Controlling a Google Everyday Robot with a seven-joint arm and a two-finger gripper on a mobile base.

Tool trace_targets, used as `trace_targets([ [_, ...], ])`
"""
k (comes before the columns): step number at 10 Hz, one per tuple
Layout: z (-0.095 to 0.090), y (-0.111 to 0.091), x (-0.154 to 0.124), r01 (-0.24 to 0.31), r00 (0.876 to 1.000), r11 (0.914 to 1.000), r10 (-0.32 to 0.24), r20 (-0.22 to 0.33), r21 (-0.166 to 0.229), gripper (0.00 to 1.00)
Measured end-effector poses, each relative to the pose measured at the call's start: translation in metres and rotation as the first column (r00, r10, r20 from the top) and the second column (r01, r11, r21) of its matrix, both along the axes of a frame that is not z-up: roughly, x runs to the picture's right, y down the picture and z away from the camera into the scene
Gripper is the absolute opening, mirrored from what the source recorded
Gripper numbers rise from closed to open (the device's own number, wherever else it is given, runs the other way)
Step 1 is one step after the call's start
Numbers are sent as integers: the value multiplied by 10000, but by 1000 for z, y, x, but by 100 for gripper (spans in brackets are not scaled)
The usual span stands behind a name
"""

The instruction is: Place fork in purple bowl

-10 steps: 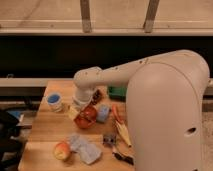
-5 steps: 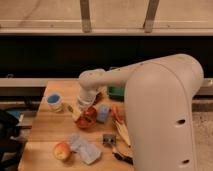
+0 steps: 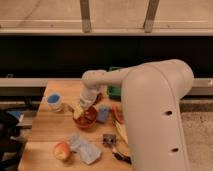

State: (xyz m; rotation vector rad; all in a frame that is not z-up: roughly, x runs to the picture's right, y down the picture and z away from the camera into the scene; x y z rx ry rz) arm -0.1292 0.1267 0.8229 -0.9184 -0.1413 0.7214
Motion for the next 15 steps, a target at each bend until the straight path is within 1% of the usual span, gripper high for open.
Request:
trace_targets([
  [3, 11, 9, -9, -108, 9996, 9997, 113, 269, -202, 59],
  [4, 13, 13, -12, -128, 9993, 9996, 137, 348, -263, 57],
  [5, 14, 14, -14, -137, 9992, 9996, 147, 380, -265, 49],
  [6, 14, 15, -15, -133, 9991, 9996, 143, 392, -267, 43],
  [7, 14, 18, -16, -124, 9991, 9996, 133, 412, -237, 21],
  [8, 13, 18, -15, -154, 9991, 9996, 162, 381, -217, 9],
  [9, 13, 18, -14, -179, 9992, 9997, 186, 358, -190, 3],
  [10, 12, 18, -13, -206, 9992, 9997, 211, 330, -160, 0],
  [12, 10, 17, -11, -226, 9993, 9997, 229, 308, -75, 0],
  [14, 0, 2, -9, -184, 9997, 9994, 178, 193, 286, 0],
  [15, -8, -8, -7, -144, 9999, 9986, 146, -22, 516, 0],
])
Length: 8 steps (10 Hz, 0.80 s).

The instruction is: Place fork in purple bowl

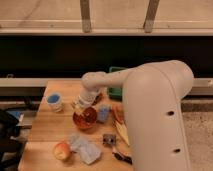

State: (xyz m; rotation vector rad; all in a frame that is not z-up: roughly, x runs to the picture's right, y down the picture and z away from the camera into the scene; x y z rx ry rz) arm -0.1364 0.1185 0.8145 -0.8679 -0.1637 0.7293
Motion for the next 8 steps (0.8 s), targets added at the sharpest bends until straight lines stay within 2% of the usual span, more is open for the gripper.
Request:
trace_targets([
  [3, -39, -43, 4, 187, 9958, 9962, -110, -905, 849, 0],
  [5, -54, -64, 14, 177, 9891, 9922, 6, -1471, 1234, 0],
  [6, -61, -78, 30, 54, 9837, 9887, 218, -1786, 1500, 0],
  [8, -70, -89, 66, -360, 9712, 9838, 759, -2258, 1757, 0],
])
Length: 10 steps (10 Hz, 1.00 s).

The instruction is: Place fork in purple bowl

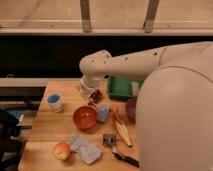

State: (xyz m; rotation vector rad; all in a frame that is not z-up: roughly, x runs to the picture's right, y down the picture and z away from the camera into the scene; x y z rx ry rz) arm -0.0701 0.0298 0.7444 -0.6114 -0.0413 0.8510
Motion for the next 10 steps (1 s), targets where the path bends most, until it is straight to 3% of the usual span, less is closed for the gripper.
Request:
trace_targets([
  [2, -8, -4, 41, -639, 9962, 9979, 643, -582, 85, 0],
  [4, -14, -6, 95, -1463, 9803, 9892, 1466, -1324, 114, 0],
  [6, -16, -8, 138, -2132, 9573, 9769, 2110, -1977, 100, 0],
  [7, -17, -9, 163, -2630, 9332, 9646, 2587, -2494, 163, 0],
  [8, -18, -10, 176, -2892, 9169, 9569, 2849, -2794, 267, 0],
  [10, -17, -10, 178, -2950, 9129, 9551, 2904, -2868, 279, 0],
])
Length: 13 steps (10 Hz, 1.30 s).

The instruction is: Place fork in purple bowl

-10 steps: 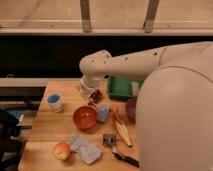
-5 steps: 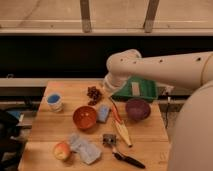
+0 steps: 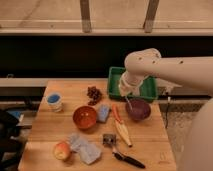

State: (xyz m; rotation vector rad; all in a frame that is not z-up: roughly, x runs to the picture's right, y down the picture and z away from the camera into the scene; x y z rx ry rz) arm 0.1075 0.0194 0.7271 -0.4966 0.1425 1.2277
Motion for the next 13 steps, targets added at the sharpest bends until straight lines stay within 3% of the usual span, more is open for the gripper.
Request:
trace_targets([
  [4, 2, 2, 0, -50, 10000, 10000, 50, -70, -38, 0],
  [7, 24, -5, 27, -735, 9927, 9973, 734, -953, 31, 0],
  [10, 59, -6, 82, -1737, 9636, 9848, 1708, -2057, 39, 0],
  [13, 92, 21, 90, -2499, 9486, 9674, 2361, -2109, -413, 0],
])
